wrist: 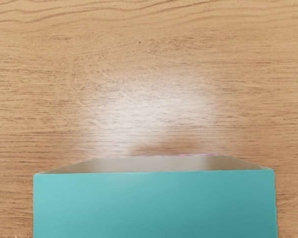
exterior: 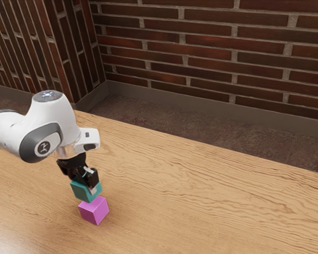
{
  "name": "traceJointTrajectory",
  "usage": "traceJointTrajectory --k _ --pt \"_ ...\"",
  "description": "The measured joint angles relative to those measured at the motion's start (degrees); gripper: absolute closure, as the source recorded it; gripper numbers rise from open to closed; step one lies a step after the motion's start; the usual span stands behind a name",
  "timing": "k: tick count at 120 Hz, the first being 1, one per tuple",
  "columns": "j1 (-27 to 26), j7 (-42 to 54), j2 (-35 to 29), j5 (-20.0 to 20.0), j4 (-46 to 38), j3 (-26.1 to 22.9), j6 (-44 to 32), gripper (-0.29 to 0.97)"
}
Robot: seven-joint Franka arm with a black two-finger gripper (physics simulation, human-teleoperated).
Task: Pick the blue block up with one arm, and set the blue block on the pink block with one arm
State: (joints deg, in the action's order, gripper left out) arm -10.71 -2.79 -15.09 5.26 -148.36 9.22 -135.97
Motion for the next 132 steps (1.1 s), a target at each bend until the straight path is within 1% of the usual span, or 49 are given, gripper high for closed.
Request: traceJointTrajectory --k 29,67,116,132 --pt "-0.62 -0.72 -0.43 0.58 -0.04 -0.09 1.02 0.36" --pt "-1.69 -2.48 -3.37 1.63 -2.88 -1.64 1.38 0.36" --pt "-1.24 -3.35 -2.62 2.81 -1.99 -1.03 1.19 0.36" --pt "-1.17 -3.38 -1.42 2.86 -1.96 -1.04 0.98 0.36"
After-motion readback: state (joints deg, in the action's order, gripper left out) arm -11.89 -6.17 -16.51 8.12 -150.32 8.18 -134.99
